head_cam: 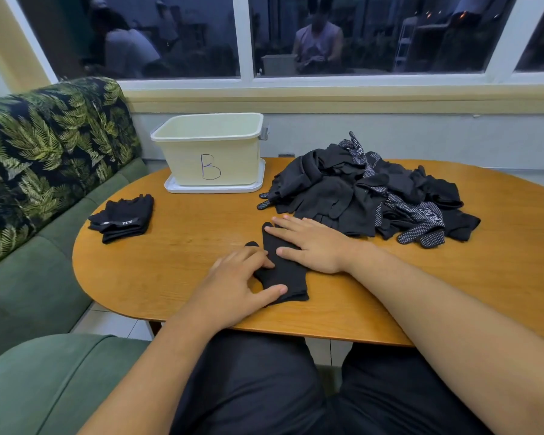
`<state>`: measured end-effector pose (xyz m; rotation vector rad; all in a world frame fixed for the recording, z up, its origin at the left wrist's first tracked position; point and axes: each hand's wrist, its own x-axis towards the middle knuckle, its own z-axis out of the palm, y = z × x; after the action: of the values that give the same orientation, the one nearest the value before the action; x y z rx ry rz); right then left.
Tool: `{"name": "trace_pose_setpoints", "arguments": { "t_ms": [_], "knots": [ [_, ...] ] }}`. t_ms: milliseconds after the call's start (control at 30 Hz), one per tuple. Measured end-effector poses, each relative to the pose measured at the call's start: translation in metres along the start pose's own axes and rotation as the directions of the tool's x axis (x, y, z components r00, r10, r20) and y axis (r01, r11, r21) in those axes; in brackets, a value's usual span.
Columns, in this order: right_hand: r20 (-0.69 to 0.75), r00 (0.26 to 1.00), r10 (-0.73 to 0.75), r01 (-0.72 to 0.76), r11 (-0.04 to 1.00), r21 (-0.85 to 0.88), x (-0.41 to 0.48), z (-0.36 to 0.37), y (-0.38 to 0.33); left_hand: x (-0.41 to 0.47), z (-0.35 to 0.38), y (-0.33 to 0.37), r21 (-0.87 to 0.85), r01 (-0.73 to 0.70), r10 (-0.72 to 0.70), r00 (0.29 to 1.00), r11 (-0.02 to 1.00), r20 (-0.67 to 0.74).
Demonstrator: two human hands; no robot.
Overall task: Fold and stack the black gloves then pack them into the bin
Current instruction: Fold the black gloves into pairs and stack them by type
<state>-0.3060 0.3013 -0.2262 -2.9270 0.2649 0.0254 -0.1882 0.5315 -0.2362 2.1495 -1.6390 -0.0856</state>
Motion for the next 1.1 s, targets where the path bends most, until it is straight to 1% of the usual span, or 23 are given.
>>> {"name": "trace_pose_setpoints", "arguments": {
  "t_ms": [67,100,167,233,300,367,433,533,633,800,867,933,1000,1100],
  "knots": [
    [-0.115,0.993,0.009,-0.001,0.998,0.066,-0.005,0.001,-0.001,0.000,-0.002,0.000,-0.023,0.008,-0.008,1.000,1.000,0.006],
    [-0.208,0.978,0.031,-0.008,0.994,0.111,-0.009,0.002,-0.001,0.000,-0.002,0.000,-0.058,0.014,-0.014,1.000,0.998,0.001],
    [-0.366,0.922,0.128,-0.044,0.972,0.229,-0.019,0.004,-0.001,0.002,-0.004,-0.001,-0.147,0.036,-0.043,0.998,0.988,-0.044],
    [-0.422,0.883,0.206,-0.078,0.950,0.301,-0.030,0.006,-0.002,0.009,-0.005,0.000,-0.183,0.074,-0.090,0.993,0.980,-0.082],
    [-0.411,0.879,0.242,-0.109,0.941,0.321,-0.041,0.008,-0.006,0.020,-0.005,0.003,-0.137,0.102,-0.113,0.990,0.985,-0.079],
    [-0.365,0.893,0.264,-0.148,0.938,0.314,-0.050,0.011,-0.013,0.031,-0.004,0.008,-0.063,0.108,-0.109,0.994,0.992,-0.017],
    [-0.283,0.925,0.255,-0.184,0.950,0.254,-0.058,0.012,-0.020,0.040,0.000,0.010,0.016,0.087,-0.088,0.993,0.996,0.082],
    [-0.148,0.965,0.216,-0.199,0.973,0.120,-0.066,0.013,-0.025,0.044,0.008,0.008,0.143,0.061,-0.091,0.973,0.988,0.214],
    [-0.098,0.972,0.212,-0.206,0.976,0.072,-0.067,0.015,-0.025,0.046,0.011,0.006,0.187,0.049,-0.094,0.967,0.981,0.238],
    [-0.106,0.971,0.216,-0.212,0.976,0.047,-0.067,0.018,-0.025,0.045,0.011,0.008,0.156,0.057,-0.085,0.980,0.986,0.182],
    [-0.131,0.969,0.208,-0.201,0.978,0.059,-0.068,0.016,-0.027,0.041,0.011,0.007,0.067,0.056,-0.062,0.994,0.996,0.085],
    [-0.195,0.961,0.195,-0.179,0.979,0.100,-0.072,0.015,-0.029,0.034,0.008,0.004,-0.043,0.033,-0.035,0.998,0.999,-0.048],
    [-0.290,0.944,0.157,-0.115,0.981,0.159,-0.078,0.013,-0.030,0.026,0.004,0.002,-0.112,-0.031,0.016,0.991,0.993,-0.130],
    [-0.396,0.917,0.049,0.064,0.962,0.267,-0.089,0.016,-0.033,0.007,-0.001,0.002,-0.168,-0.143,0.123,0.985,0.975,-0.125]
  ]
}}
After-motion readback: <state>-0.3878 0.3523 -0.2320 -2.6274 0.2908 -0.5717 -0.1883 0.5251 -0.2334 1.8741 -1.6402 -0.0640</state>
